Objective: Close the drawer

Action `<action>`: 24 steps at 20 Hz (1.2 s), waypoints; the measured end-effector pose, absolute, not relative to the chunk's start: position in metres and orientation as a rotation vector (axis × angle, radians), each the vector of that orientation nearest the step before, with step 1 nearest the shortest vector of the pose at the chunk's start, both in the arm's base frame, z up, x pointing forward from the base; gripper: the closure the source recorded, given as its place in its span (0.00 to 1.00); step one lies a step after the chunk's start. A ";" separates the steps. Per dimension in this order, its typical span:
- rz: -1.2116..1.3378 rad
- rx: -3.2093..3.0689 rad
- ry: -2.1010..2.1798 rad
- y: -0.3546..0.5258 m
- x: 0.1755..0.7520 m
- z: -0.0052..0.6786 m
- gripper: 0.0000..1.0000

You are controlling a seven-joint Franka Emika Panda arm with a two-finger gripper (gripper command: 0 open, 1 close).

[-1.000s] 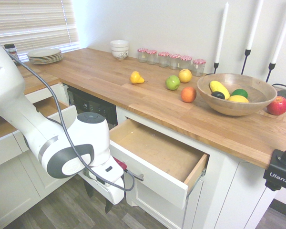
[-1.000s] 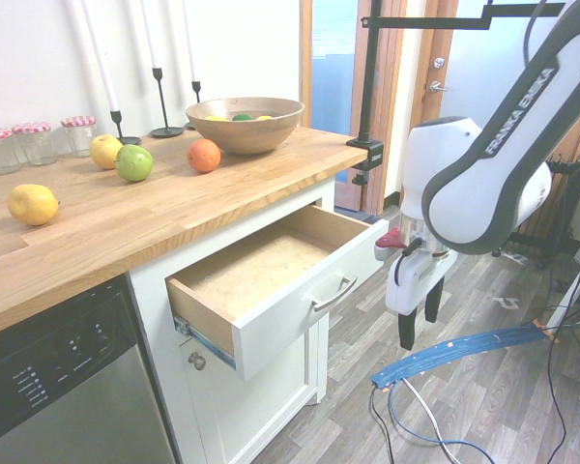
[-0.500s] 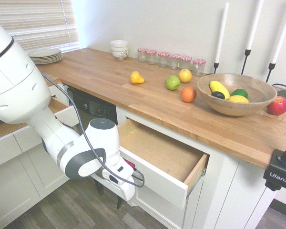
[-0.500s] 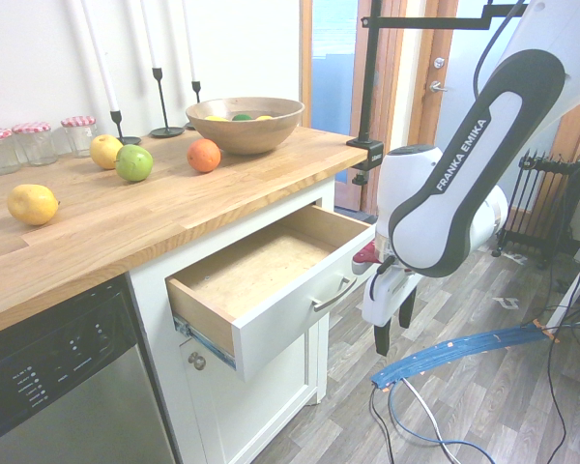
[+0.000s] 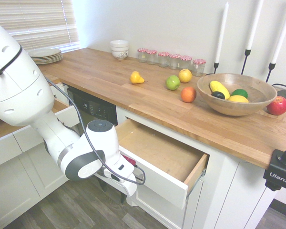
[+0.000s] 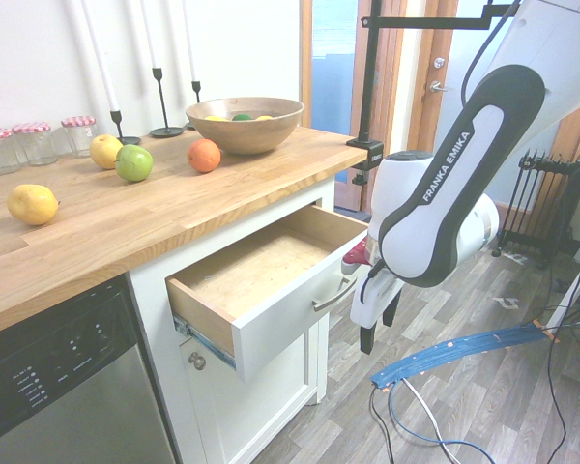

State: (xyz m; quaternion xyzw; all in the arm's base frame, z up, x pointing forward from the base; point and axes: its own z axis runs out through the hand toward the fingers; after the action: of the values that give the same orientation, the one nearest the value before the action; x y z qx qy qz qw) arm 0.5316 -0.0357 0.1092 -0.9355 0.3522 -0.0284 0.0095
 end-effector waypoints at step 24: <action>-0.124 -2.882 1.132 -0.040 0.548 0.109 1.00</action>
State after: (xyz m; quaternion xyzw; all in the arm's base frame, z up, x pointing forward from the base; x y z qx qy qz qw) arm 0.5477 -0.0401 0.1087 -0.9298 0.3653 -0.0399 0.0216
